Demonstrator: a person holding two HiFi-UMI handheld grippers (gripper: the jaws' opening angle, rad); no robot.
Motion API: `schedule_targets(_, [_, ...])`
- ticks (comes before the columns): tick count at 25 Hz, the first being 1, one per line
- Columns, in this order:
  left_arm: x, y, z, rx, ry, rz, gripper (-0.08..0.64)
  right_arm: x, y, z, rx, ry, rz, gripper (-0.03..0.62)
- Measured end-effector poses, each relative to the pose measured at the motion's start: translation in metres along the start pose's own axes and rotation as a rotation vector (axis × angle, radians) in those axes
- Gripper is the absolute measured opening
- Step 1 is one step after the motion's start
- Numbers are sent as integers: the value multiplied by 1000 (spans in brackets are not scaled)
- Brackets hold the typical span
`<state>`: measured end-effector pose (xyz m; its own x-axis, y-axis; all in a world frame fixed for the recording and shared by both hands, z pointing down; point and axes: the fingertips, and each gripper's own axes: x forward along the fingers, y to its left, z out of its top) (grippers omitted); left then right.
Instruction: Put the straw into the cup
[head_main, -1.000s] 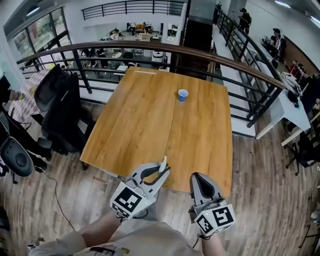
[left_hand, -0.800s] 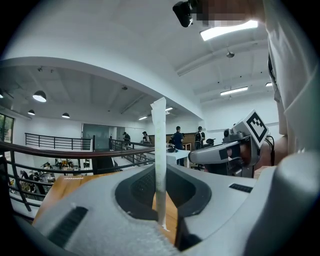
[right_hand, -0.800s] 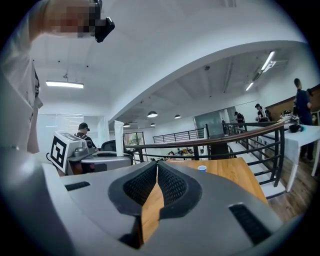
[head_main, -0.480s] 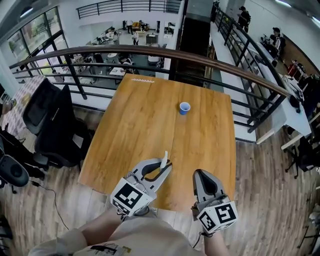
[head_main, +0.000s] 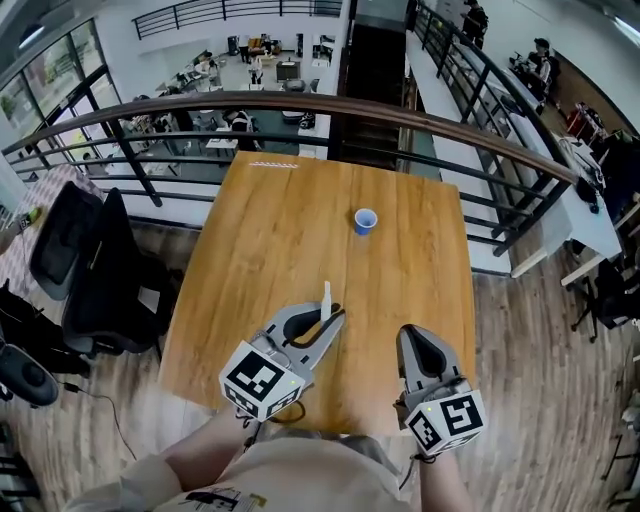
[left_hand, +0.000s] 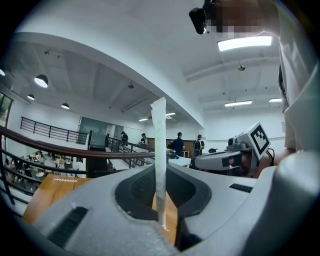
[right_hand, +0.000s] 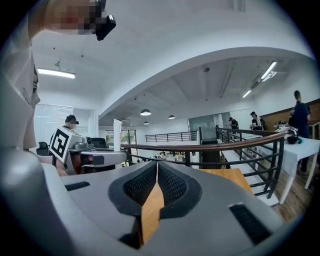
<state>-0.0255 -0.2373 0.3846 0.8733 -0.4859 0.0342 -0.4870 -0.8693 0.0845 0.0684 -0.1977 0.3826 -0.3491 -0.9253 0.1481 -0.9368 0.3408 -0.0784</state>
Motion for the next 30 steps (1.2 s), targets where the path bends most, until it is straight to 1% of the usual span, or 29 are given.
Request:
schedule_targets(2, [5, 7, -1, -38, 1, 2, 41, 8, -4, -3, 4, 8, 1, 23])
schedule_targets(3, [7, 10, -3, -45, 4, 4, 41, 11, -5, -5, 8, 12, 4, 23])
schedule_targets(15, [28, 12, -16, -58, 42, 84, 41, 27, -21, -28, 53, 63, 98, 23])
schedule_targets(18, [33, 15, -15, -33, 43, 116, 41, 31, -23, -29, 62, 64, 117, 23])
schedule_targets(21, [42, 16, -13, -6, 33, 133, 41, 35, -29, -29, 65, 63, 124, 23])
schedule_targets(24, [57, 16, -13, 0, 19, 136, 41, 42, -41, -27, 58, 53, 128, 23])
schedule_targets(28, [80, 38, -3, 0, -19, 164, 41, 63, -58, -18, 19, 44, 127, 23])
schedule_targets(30, [97, 50, 4, -2, -41, 166, 41, 73, -68, -7, 38, 27, 150, 23])
